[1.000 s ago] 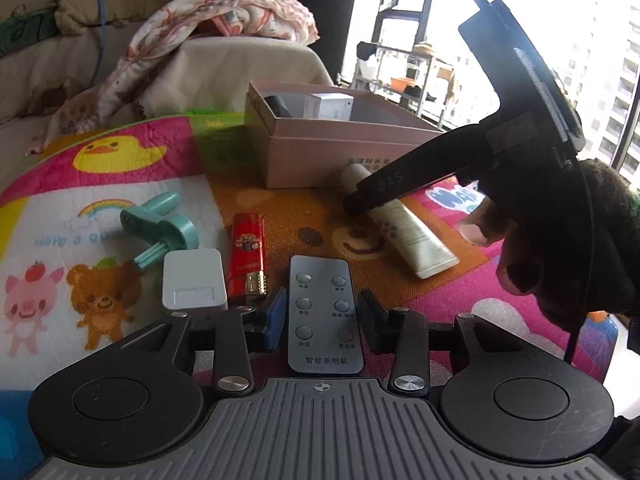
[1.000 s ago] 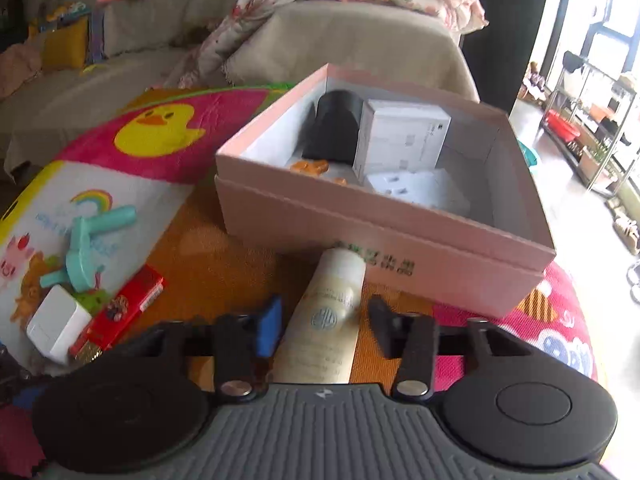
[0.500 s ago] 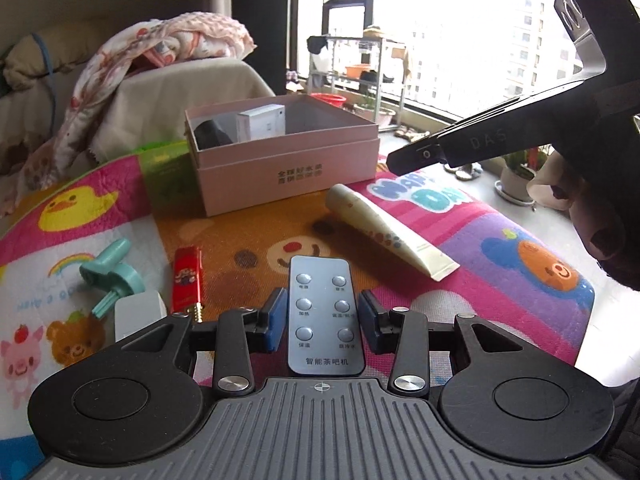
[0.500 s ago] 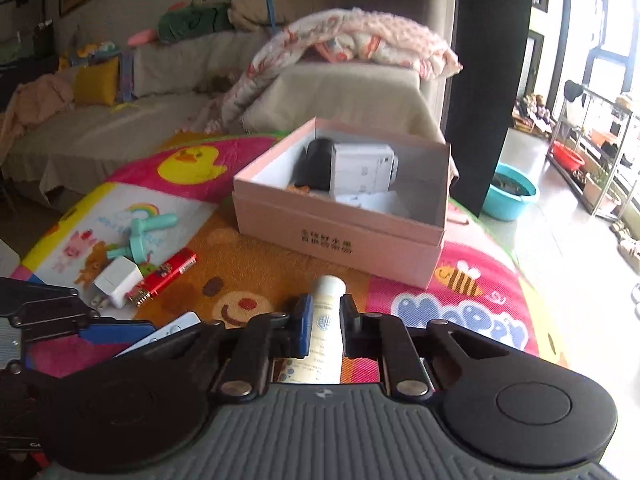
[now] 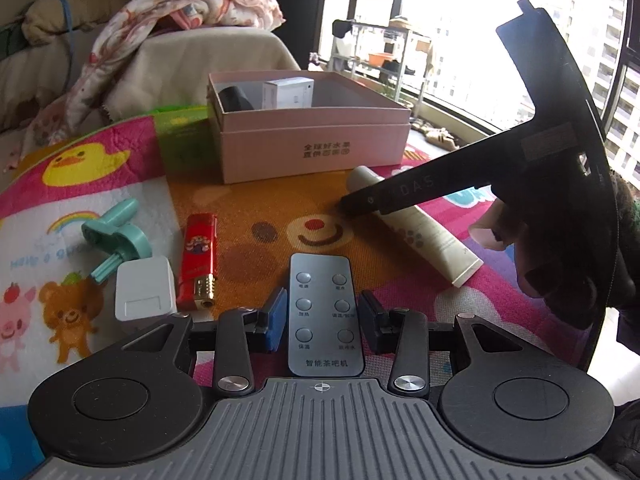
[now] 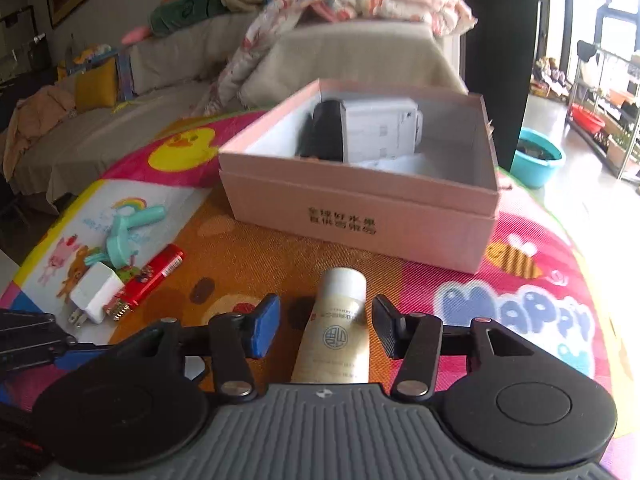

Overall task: Organize rigid objects
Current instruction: 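Drop the remote into the pink box with the left gripper while the right drops the cream tube in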

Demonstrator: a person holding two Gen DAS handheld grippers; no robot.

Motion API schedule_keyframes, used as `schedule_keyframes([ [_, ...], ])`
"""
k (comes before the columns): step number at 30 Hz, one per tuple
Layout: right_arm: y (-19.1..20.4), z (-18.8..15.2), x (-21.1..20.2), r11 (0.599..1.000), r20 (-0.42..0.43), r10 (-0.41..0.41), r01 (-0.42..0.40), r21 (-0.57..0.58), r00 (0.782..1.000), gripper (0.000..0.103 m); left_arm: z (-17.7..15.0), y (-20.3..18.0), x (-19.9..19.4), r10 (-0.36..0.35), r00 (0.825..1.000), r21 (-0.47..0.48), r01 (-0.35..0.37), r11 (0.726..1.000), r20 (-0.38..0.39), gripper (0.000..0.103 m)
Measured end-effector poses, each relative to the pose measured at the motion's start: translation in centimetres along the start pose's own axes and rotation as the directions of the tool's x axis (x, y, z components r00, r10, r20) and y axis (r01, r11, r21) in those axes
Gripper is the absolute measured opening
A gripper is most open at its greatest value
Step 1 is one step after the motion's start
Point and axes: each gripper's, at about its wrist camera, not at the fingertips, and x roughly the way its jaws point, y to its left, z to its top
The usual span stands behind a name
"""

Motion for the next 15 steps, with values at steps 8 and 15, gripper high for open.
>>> schedule_keyframes([
  [8,0.2,-0.1,-4.1,0.999,0.05,-0.023,0.025,-0.046,0.998,0.03,1.7,-0.2,-1.1,-0.05,0.996,0.039,0.048,0.998,0.072,0.043],
  [15,-2.7,5.8,-10.3,0.998,0.26,-0.07,0.067,0.021,0.963,0.029,11.0,0.5,-2.6,-0.037,0.958,0.11,0.006,0.994,0.284,0.043],
])
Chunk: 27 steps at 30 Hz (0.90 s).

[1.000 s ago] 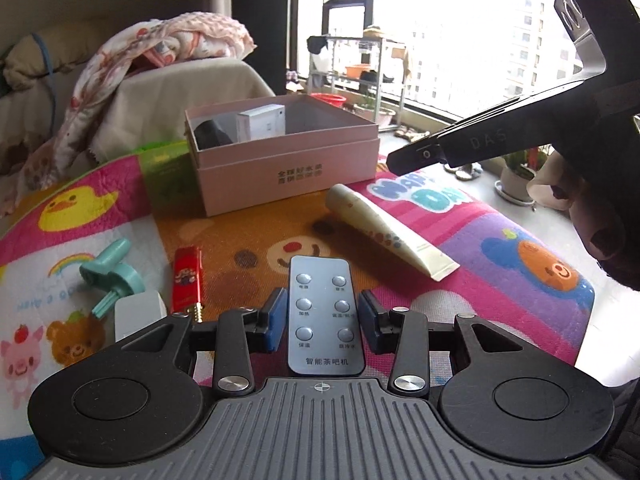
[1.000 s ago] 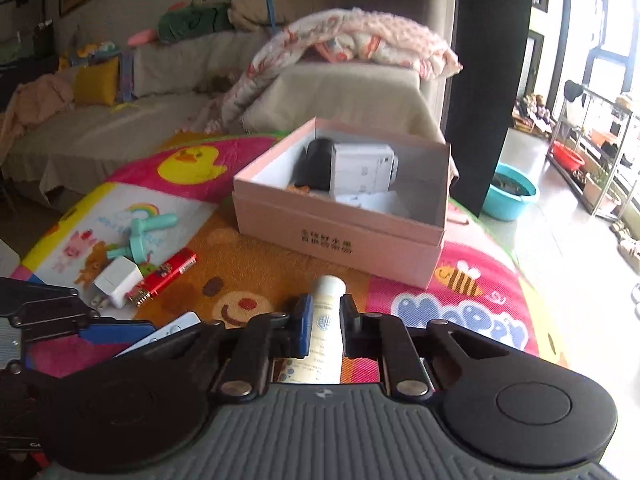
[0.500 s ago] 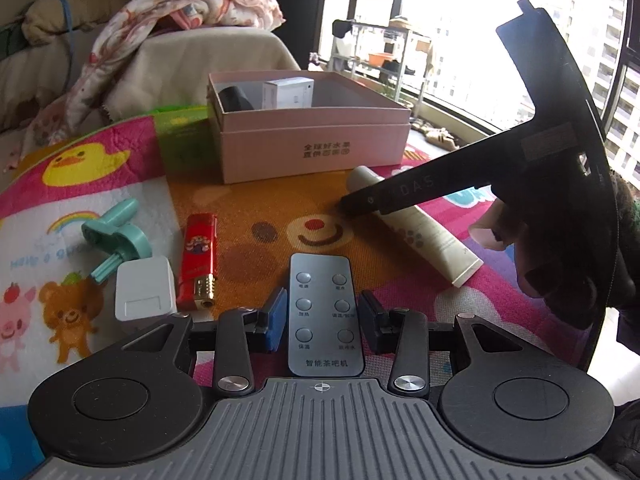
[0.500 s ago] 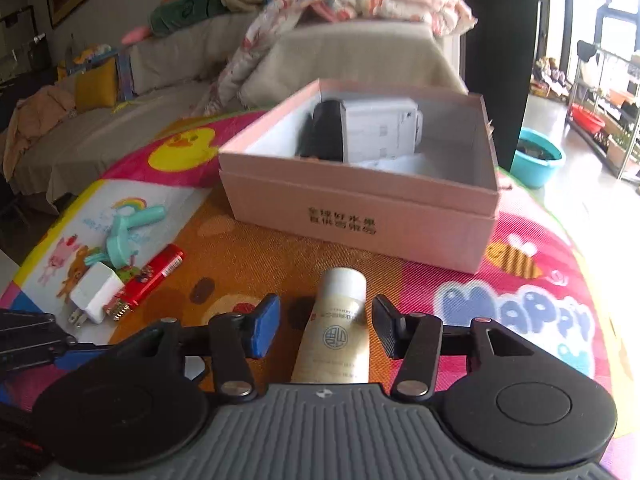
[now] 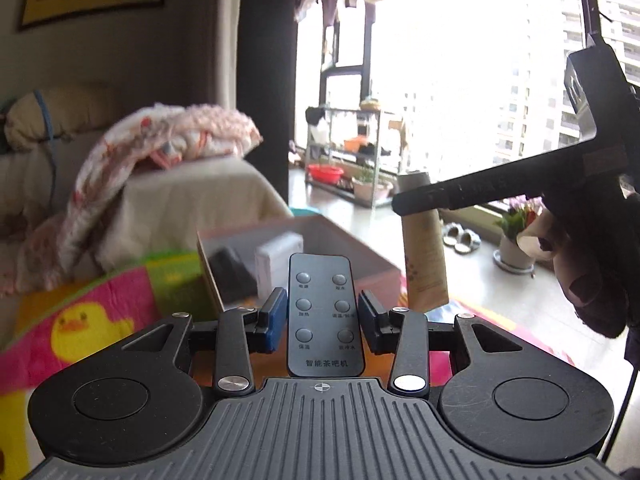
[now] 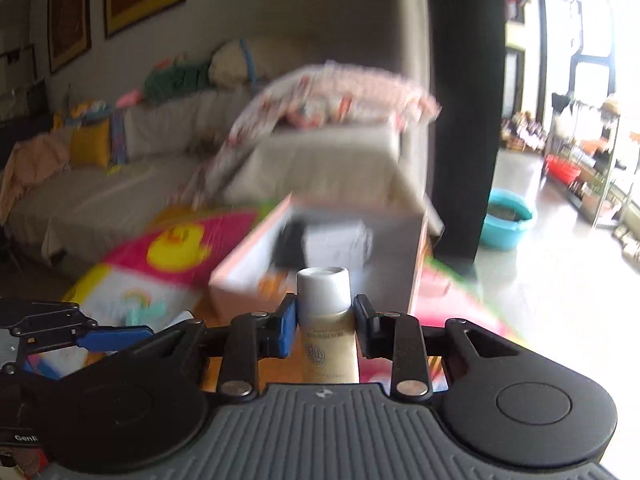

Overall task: Organize rigid objects
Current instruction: 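Drop the remote into the pink box with the left gripper while the right drops the cream tube in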

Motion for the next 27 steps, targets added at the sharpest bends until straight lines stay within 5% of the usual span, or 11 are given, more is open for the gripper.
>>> schedule_keyframes([
  [6,-2.1,6.9,2.1,0.997,0.094,-0.054,0.049,0.053,0.994,0.029,5.9,3.3,5.8,0.031,0.998,-0.099,-0.026,0.995,0.048,0.043],
  [9,-2.6,8.3,4.6,0.997,0.095,-0.057,0.053,0.048,0.994,0.031,7.0,4.7,10.4,0.001,1.0,-0.149,-0.004,0.989,-0.024,0.044],
  [12,-2.8,8.4,7.4,0.996,0.069,-0.075,0.073,0.043,0.995,0.075,6.2,5.9,14.0,0.009,0.994,-0.2,-0.031,0.979,-0.11,0.044],
  [13,-2.7,8.0,7.9,0.995,0.071,-0.089,0.086,0.043,0.994,0.082,5.7,6.3,14.2,0.016,0.994,-0.206,-0.038,0.978,-0.109,0.044],
  [17,-2.1,4.4,7.2,0.992,0.14,-0.126,0.124,0.021,0.982,0.09,3.2,8.1,12.0,0.036,0.997,-0.252,-0.054,0.966,-0.074,0.044],
  [20,-1.3,0.5,5.9,0.976,0.244,-0.216,0.219,0.014,0.945,0.103,0.8,9.2,8.9,0.066,0.996,-0.274,-0.081,0.958,-0.064,0.043],
  [24,-0.5,-2.6,6.2,0.993,0.072,-0.089,0.094,-0.071,0.993,0.103,-2.3,10.2,4.2,0.104,0.992,-0.302,-0.119,0.946,-0.066,0.043],
  [27,0.6,-4.3,6.1,0.999,-0.026,-0.004,0.002,-0.045,1.0,0.103,-4.1,10.9,0.8,0.15,0.986,-0.319,-0.165,0.933,-0.072,0.043],
])
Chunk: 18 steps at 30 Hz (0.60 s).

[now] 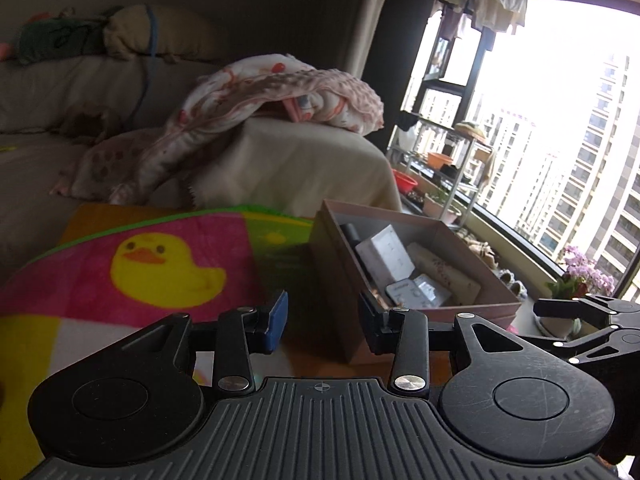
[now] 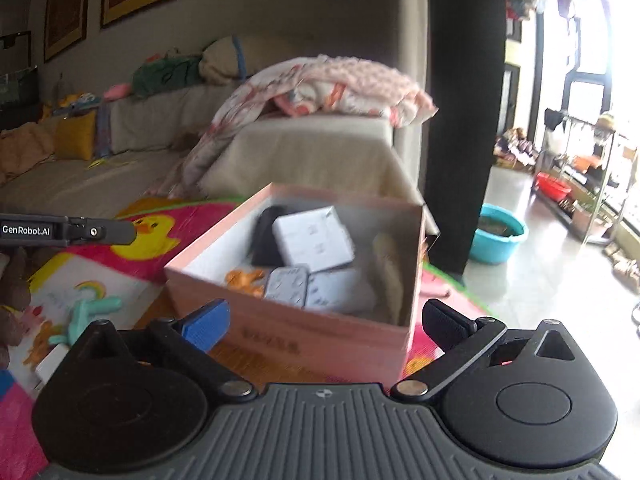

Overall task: Organize rigid objects
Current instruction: 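Drop the remote into the pink box with the left gripper while the right drops the cream tube in, then grasp the white USB charger plug with the left gripper and lift it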

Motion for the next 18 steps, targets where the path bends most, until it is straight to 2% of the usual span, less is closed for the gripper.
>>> schedule_keyframes([
  [5,3.6,-1.9,-0.4,0.992,-0.066,0.116,-0.118,-0.04,0.991,0.103,-2.1,2.5,-4.0,0.116,0.993,-0.019,-0.116,0.993,-0.013,0.043],
  [10,9.1,-4.3,-0.3,0.97,-0.116,0.183,-0.199,-0.139,0.976,0.103,-3.9,4.5,-6.3,0.15,0.988,-0.092,-0.154,0.984,-0.047,0.043],
  [12,10.7,-5.1,0.0,0.964,-0.124,0.182,-0.202,-0.174,0.975,0.103,-4.6,4.7,-6.7,0.122,0.99,-0.109,-0.129,0.986,-0.07,0.043],
  [14,11.6,-5.6,0.2,0.96,-0.134,0.175,-0.199,-0.195,0.975,0.103,-5.1,4.5,-6.8,0.06,0.993,-0.115,-0.072,0.991,-0.104,0.043],
  [16,11.8,-5.8,0.4,0.961,-0.141,0.169,-0.195,-0.197,0.976,0.103,-5.8,3.7,-6.6,-0.013,0.989,-0.092,-0.001,0.996,-0.149,0.043],
  [18,11.5,-5.8,0.5,0.966,-0.141,0.155,-0.18,-0.186,0.978,0.103,-6.3,2.4,-6.1,-0.057,0.981,-0.058,0.047,0.997,-0.186,0.043],
])
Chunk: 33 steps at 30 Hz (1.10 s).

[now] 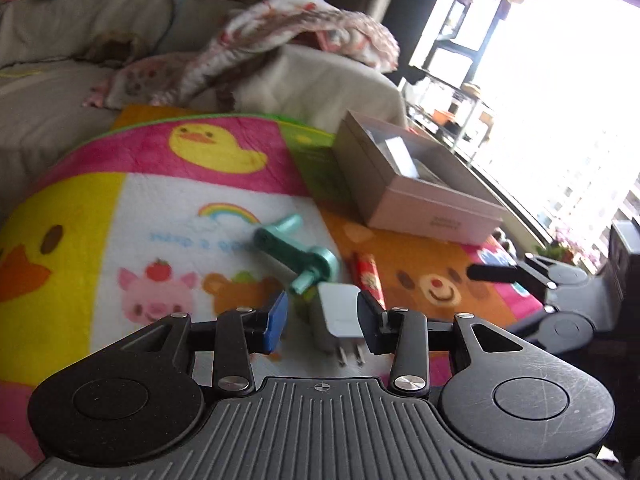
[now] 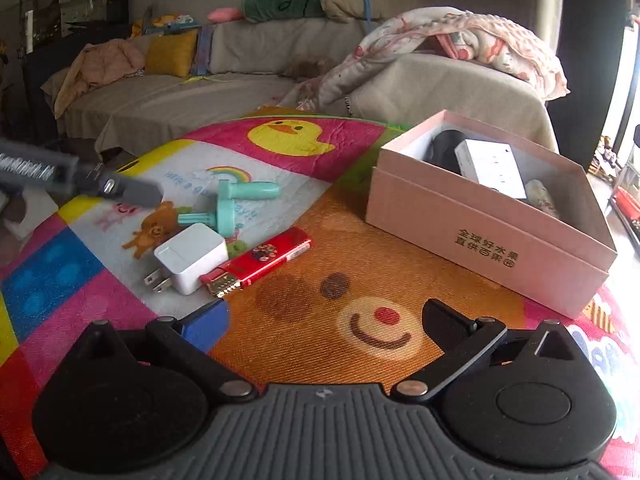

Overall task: Organize rigid objects
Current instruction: 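Grasp the white USB charger plug with the left gripper and lift it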

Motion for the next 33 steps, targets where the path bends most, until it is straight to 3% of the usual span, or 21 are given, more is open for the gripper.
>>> schedule_keyframes([
  [7,-2.1,-0.7,-0.3,0.996,-0.035,-0.023,0.026,0.086,0.999,0.103,-0.5,-3.5,2.4,0.085,0.996,0.111,-0.081,0.991,-0.033,0.044],
  [15,-2.8,-1.0,-0.3,0.992,-0.045,-0.009,0.015,0.127,0.999,0.103,-0.8,-3.6,3.8,0.125,0.992,0.107,-0.121,0.987,-0.028,0.041],
  [24,-0.9,-0.5,-0.4,0.999,-0.025,-0.03,0.031,0.038,0.999,0.102,-0.9,-1.5,2.0,0.154,0.988,0.041,-0.155,0.987,0.014,0.038],
  [29,0.4,2.4,0.3,0.998,-0.013,0.059,-0.058,0.018,0.998,0.087,-1.5,-0.5,0.7,0.186,0.982,0.04,-0.187,0.982,0.027,0.038],
  [33,1.7,5.1,2.1,0.997,-0.016,0.081,-0.081,0.003,0.997,0.075,-1.9,0.9,-0.1,0.2,0.979,0.001,-0.2,0.98,0.042,0.039],
])
